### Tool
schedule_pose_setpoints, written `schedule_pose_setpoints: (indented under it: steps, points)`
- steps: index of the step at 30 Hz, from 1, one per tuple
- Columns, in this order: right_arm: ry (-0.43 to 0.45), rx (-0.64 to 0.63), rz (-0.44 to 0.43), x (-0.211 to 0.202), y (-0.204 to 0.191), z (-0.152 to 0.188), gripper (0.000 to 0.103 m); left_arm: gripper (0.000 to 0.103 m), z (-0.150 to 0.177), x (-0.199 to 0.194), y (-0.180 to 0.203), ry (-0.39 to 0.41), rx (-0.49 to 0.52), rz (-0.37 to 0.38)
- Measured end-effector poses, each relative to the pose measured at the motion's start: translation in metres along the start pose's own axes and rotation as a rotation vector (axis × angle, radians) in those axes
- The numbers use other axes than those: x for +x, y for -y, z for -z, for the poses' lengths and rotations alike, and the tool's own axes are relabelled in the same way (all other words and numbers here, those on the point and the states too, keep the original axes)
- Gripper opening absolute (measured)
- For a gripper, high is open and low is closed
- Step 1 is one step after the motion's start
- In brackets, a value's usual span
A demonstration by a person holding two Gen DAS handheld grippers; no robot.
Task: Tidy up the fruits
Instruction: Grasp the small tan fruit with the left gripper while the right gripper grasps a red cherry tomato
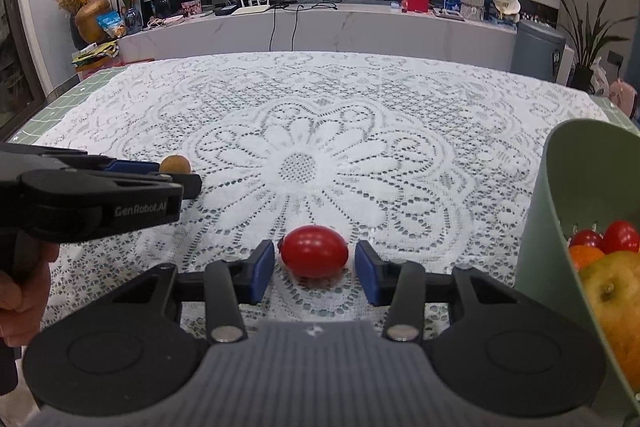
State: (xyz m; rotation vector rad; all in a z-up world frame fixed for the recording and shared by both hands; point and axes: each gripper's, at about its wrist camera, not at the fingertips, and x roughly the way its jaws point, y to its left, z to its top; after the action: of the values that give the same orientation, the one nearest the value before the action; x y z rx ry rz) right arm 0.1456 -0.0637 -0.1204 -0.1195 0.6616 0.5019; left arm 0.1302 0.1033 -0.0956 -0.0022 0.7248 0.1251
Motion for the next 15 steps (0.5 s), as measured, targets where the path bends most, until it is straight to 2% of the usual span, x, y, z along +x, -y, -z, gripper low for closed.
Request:
schedule_pose_setpoints:
  steps: [4, 8, 15]
  points:
    - [0.005, -0.007, 0.001, -0.0002, 0.0001, -0.0002, 0.035, 0.037, -0.0016, 0.0005, -0.0015, 0.009, -0.019, 0.001]
    - [0.006, -0.022, 0.005, -0.0013, -0.0029, 0.0014, 0.034, 0.031, -0.0038, 0.0016, -0.0028, 0.006, -0.027, 0.005]
    - [0.015, -0.039, 0.005, -0.0060, -0.0053, 0.0008, 0.034, 0.030, -0.0035, -0.0042, -0.0006, 0.005, -0.028, 0.004]
